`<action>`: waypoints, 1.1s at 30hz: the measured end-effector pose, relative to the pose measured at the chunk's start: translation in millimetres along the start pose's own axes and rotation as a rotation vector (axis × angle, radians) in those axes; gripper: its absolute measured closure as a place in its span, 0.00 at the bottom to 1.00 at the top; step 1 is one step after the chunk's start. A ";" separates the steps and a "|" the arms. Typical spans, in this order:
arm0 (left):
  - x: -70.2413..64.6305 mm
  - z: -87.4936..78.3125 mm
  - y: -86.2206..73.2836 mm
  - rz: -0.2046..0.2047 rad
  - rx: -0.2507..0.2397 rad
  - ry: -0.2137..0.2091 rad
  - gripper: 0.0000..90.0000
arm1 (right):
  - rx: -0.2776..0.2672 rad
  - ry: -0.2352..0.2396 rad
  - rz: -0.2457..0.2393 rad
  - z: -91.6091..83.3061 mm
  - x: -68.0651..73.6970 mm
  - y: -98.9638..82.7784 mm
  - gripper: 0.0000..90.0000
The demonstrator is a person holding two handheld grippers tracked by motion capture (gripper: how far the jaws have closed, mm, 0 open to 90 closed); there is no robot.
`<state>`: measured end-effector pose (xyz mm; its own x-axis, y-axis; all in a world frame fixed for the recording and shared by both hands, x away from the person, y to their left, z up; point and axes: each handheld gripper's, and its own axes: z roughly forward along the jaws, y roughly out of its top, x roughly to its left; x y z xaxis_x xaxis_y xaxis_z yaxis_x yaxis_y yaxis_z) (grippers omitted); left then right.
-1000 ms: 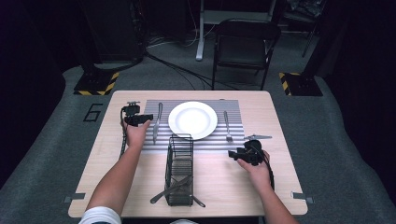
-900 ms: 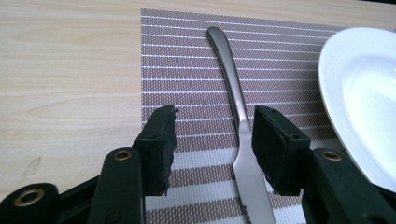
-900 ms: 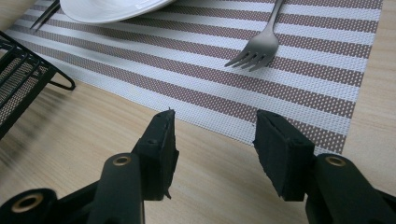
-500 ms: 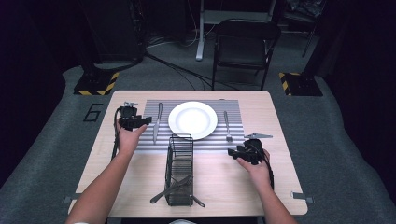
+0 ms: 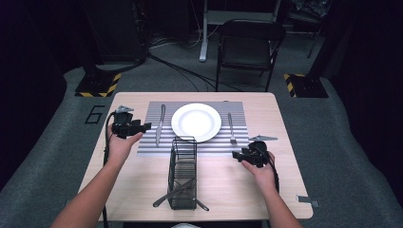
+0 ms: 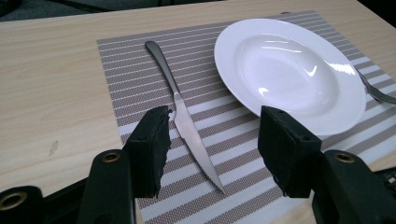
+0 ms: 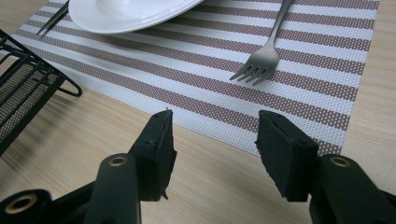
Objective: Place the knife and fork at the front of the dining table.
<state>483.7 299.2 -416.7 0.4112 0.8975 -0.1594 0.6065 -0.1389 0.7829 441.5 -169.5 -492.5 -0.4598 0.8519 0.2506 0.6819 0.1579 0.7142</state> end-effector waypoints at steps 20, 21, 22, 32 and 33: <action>-8.7 -17.4 -63.4 0.057 0.028 -0.048 0.47 | 0.006 -0.021 -0.035 -2.4 1.8 0.2 0.51; -7.9 -16.8 -68.8 0.059 0.026 -0.051 0.47 | 0.006 -0.022 -0.036 -2.2 1.7 0.1 0.51; -6.9 -16.9 -72.8 0.053 0.030 -0.057 0.47 | 0.006 -0.027 -0.040 -1.6 1.7 -0.1 0.51; 8.6 -10.3 -107.1 0.017 0.037 -0.019 0.47 | 0.021 -0.038 -0.057 0.7 3.0 -1.3 0.51; 11.0 -11.3 -107.4 0.014 0.050 -0.018 0.47 | 0.024 -0.038 -0.059 1.2 2.9 -1.4 0.51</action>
<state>415.5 328.7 -495.8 0.4317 0.8878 -0.1593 0.6336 -0.1728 0.7541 439.9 -166.6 -493.5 -0.4778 0.8591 0.1833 0.6682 0.2200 0.7107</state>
